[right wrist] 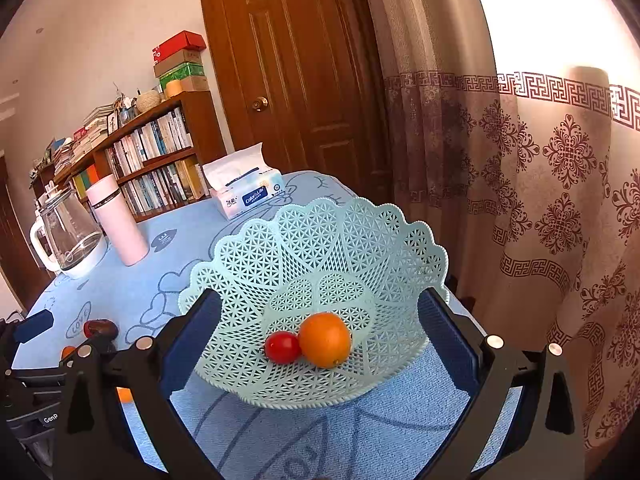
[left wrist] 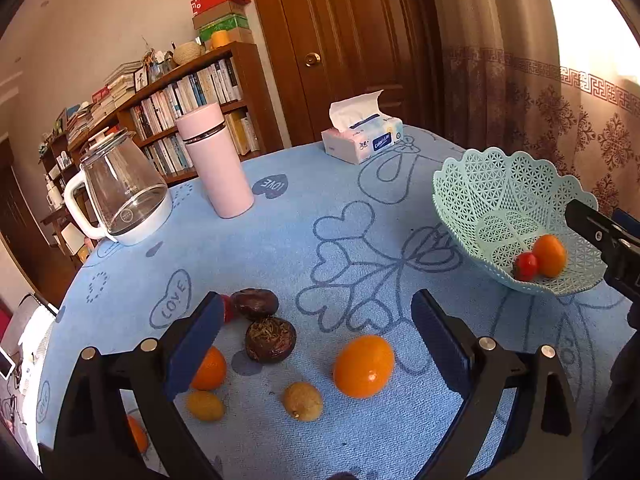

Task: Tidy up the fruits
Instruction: 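Withdraw both grippers from the basket back over the table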

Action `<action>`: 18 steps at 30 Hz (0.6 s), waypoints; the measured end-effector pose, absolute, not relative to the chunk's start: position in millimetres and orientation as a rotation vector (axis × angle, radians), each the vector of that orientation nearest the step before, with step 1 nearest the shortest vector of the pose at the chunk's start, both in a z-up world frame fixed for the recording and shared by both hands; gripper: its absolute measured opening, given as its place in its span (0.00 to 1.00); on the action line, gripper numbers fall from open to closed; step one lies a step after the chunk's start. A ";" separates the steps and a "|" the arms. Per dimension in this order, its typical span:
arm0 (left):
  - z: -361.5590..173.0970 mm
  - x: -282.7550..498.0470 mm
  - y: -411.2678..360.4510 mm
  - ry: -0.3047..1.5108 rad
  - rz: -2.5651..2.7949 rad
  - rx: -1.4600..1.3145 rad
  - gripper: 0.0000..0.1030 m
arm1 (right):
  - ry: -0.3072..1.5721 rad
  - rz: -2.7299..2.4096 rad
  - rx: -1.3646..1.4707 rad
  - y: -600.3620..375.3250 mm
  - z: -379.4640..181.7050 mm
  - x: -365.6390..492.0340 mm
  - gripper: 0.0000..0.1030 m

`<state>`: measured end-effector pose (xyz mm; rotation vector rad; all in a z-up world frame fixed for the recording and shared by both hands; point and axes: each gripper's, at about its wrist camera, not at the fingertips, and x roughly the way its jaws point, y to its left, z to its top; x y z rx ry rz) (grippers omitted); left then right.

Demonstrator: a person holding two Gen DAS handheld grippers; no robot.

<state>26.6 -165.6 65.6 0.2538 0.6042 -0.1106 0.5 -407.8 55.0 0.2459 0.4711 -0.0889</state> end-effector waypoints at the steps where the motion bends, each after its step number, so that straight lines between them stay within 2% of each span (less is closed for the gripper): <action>1: 66.3 26.3 -164.0 0.602 -0.106 0.252 0.91 | 0.472 -0.089 0.248 -407.9 54.8 0.6 0.97; 18: 70.0 21.8 -133.9 0.591 -0.048 0.210 0.91 | 0.481 -0.074 0.209 -399.2 52.2 2.9 0.97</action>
